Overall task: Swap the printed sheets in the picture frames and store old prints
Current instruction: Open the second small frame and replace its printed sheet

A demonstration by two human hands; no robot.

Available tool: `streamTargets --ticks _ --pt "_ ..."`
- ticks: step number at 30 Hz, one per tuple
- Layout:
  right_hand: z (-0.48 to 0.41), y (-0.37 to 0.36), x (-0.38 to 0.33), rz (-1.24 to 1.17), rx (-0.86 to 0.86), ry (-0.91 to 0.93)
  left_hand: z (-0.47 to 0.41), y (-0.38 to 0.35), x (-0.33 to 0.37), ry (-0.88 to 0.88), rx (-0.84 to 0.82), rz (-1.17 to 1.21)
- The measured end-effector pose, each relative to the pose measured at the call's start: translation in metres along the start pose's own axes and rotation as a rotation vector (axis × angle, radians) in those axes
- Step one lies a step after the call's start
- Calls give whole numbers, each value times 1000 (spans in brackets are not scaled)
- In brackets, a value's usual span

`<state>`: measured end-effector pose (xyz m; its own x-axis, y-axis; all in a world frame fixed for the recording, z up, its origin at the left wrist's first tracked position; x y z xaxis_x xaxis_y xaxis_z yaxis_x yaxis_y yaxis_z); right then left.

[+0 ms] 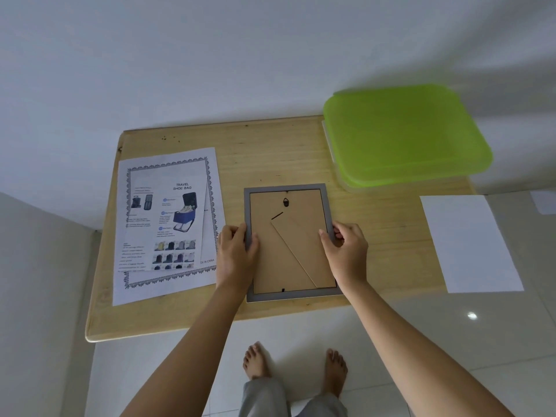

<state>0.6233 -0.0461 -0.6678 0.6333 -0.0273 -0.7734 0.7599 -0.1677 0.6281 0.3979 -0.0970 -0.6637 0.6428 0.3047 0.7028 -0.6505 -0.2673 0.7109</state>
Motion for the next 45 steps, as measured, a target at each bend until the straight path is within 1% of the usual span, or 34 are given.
streamTargets --ticks 3,8,15,23,29,33,37,39,41,45 --pt "0 0 0 6 -2 23 -2 0 -2 -20 1 1" --pt "1 -2 -1 46 4 113 -2 -1 -3 -49 19 -36" --pt "1 -5 1 24 20 145 -4 -3 -3 -100 33 -37" --pt "0 -5 5 -5 15 126 -4 -6 -8 -57 63 75" --pt "-3 -3 3 -50 0 75 0 -5 -9 -11 82 133" --pt "-11 3 -2 -5 -51 86 5 -4 -8 -16 40 110" --pt "-4 9 -5 -17 -73 80 16 1 -4 -105 10 3" --pt "9 13 -10 -19 -59 129 22 7 -3 -157 3 -66" --pt "27 13 -19 -17 -97 218 28 10 -6 -207 -19 -130" --pt "71 -4 -33 -15 -355 441 34 2 -17 -243 -144 -207"
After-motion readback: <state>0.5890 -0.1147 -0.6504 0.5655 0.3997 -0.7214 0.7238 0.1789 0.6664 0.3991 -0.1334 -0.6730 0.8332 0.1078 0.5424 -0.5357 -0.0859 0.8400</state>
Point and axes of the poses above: each hand's wrist, its own z-axis away from the middle knuckle, its own y-axis out of the back of the hand, x = y × z, the point moved 6 cm from there along -z, towards the middle knuckle, and after that the axes turned 1 degree about -y, right-handed, at the moved point
